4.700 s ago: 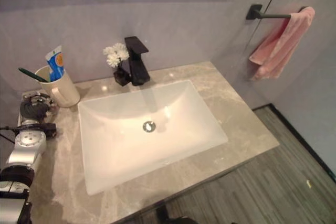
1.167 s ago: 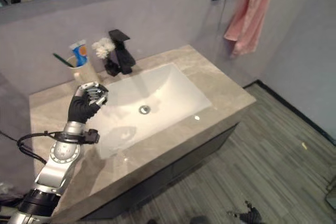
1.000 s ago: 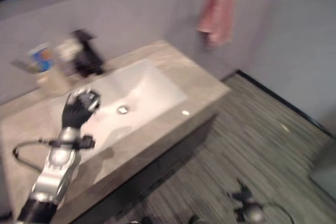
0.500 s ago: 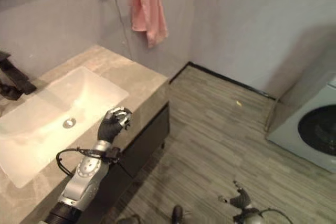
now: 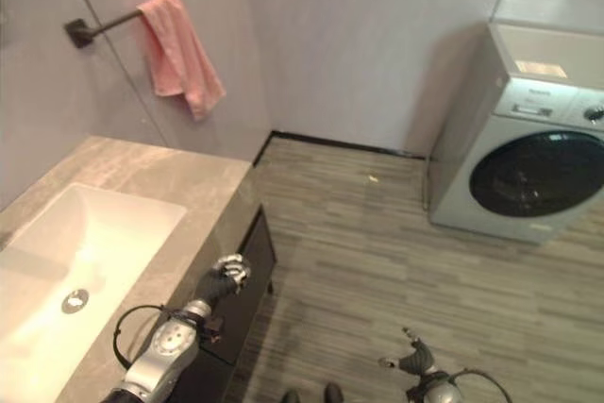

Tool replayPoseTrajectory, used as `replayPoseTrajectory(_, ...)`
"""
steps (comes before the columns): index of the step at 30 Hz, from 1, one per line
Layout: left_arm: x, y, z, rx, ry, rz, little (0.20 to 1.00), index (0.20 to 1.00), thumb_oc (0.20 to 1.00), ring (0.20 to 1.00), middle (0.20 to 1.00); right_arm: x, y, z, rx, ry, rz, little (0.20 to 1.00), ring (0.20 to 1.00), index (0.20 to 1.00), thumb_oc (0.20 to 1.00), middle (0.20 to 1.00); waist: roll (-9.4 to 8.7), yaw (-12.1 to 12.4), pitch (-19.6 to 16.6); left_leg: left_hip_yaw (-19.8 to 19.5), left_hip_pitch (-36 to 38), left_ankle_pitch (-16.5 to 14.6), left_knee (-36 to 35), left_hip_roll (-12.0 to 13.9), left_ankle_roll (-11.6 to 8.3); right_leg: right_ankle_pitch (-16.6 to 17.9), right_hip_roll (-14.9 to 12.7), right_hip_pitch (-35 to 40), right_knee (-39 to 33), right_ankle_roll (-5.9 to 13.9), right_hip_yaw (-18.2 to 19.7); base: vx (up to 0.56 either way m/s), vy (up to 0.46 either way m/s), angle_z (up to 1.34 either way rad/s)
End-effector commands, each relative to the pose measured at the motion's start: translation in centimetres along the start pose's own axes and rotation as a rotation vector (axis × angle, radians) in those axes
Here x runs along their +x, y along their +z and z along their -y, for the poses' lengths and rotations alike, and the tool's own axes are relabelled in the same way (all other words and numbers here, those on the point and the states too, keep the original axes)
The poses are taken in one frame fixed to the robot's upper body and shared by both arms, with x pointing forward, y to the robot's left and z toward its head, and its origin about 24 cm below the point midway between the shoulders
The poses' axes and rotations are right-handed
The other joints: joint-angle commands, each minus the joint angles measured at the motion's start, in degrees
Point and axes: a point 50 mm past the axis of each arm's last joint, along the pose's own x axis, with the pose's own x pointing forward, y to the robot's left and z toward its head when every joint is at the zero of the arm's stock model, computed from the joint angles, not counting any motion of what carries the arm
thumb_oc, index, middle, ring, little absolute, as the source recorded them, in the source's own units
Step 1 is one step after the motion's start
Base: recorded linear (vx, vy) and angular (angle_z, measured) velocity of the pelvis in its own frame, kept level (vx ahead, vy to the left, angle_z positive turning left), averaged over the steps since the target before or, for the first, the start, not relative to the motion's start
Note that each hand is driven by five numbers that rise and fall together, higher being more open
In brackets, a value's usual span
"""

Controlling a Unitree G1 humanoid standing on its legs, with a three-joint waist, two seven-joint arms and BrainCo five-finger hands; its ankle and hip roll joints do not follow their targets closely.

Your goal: Put brush and paste in cup on sink, flatten towel.

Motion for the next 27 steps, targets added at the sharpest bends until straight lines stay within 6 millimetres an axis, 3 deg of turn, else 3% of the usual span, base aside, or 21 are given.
replayPoseTrajectory(1,0.2,-0.1,-0.9,0.069,0.015,-0.001,0.200,0.200,0.200,0.200,0.200,0.7,1.8,1.8,0.020,-0.054,0.069,1.000,1.000,1.000,1.000,1.000,-1.03,1.1,-0.7,0.5,0.4,-4.4,4.2,-0.5,0.13,-4.4,0.4,3.0,3.2,4.40,0.7,0.04,0.084,-0.40)
replayPoseTrajectory(2,0.1,-0.7,-1.0,0.067,0.028,-0.028,0.200,0.200,0.200,0.200,0.200,0.6,1.9,1.7,0.025,-0.053,0.072,1.000,1.000,1.000,1.000,1.000,-1.05,1.2,-0.7,1.0,0.4,-4.5,3.9,-0.3,0.28,-4.3,0.4,2.5,3.9,4.65,0.8,0.03,0.055,-0.51)
replayPoseTrajectory(3,0.0,-1.8,-1.2,0.073,0.048,-0.080,0.464,0.464,0.464,0.464,0.464,0.8,1.6,1.7,0.026,-0.053,0.053,1.000,1.000,1.000,1.000,1.000,-1.19,1.6,-0.7,1.9,0.7,-4.3,3.3,0.2,0.36,-4.1,0.6,1.5,5.3,5.17,-0.2,0.02,0.001,-0.48)
replayPoseTrajectory(4,-0.1,-2.3,-1.3,0.070,0.065,-0.106,0.956,0.956,0.956,0.956,0.956,0.9,1.6,1.6,0.015,-0.050,0.046,1.000,1.000,1.000,1.000,1.000,-1.39,2.1,-0.7,2.8,0.9,-4.4,2.9,0.5,0.26,-3.5,0.5,0.9,5.5,5.54,-2.1,-0.01,-0.028,-0.38)
replayPoseTrajectory(5,-0.2,-3.2,-1.5,0.093,0.073,-0.147,1.000,1.000,1.000,1.000,1.000,1.0,1.8,1.4,0.000,-0.043,0.045,1.000,1.000,1.000,1.000,1.000,-1.74,2.8,-0.5,3.9,1.3,-4.4,2.3,0.9,-0.04,-2.5,-0.4,0.2,4.8,5.87,-6.2,-0.02,-0.041,-0.45)
replayPoseTrajectory(10,-0.4,-4.4,-1.6,0.080,0.102,-0.208,1.000,1.000,1.000,1.000,1.000,0.7,0.9,1.2,0.054,-0.039,0.015,1.000,1.000,1.000,1.000,1.000,-2.04,2.1,-0.9,2.7,1.2,-4.0,3.5,0.5,-0.48,-2.9,-0.6,1.5,2.5,4.79,-7.5,0.01,-0.028,-0.41)
replayPoseTrajectory(14,-1.1,-7.4,-2.1,0.066,0.173,-0.369,1.000,1.000,1.000,1.000,1.000,0.7,-0.3,0.8,0.162,-0.038,-0.055,1.000,1.000,1.000,1.000,1.000,-2.31,1.6,-0.7,1.9,1.4,-4.5,4.7,1.0,-1.18,-3.9,-0.1,2.9,2.1,3.16,-7.4,0.00,-0.091,0.31)
replayPoseTrajectory(23,-2.3,-9.4,-2.7,0.050,0.227,-0.470,1.000,1.000,1.000,1.000,1.000,0.7,-0.6,0.7,0.235,-0.042,-0.076,1.000,1.000,1.000,1.000,1.000,-2.80,-0.5,0.1,2.4,1.1,-4.7,5.9,1.9,-2.23,-4.5,1.3,2.9,2.9,1.75,-5.6,0.01,-0.082,-0.01)
replayPoseTrajectory(26,-2.3,-9.5,-3.0,0.064,0.236,-0.483,1.000,1.000,1.000,1.000,1.000,0.9,-0.4,1.0,0.216,-0.037,-0.076,1.000,1.000,1.000,1.000,1.000,-3.42,-1.7,1.3,2.7,-0.5,-5.0,10.3,2.2,-3.15,-4.6,2.2,2.5,3.7,0.85,-3.8,0.00,-0.170,-0.05)
replayPoseTrajectory(27,-2.2,-9.3,-3.2,0.071,0.239,-0.478,1.000,1.000,1.000,1.000,1.000,0.9,-0.6,1.1,0.213,-0.036,-0.079,1.000,1.000,1.000,1.000,1.000,-4.01,-1.7,2.2,2.7,-3.1,-4.2,15.2,2.2,-3.89,-4.4,2.4,2.8,3.7,0.47,-3.4,-0.01,-0.201,-0.05)
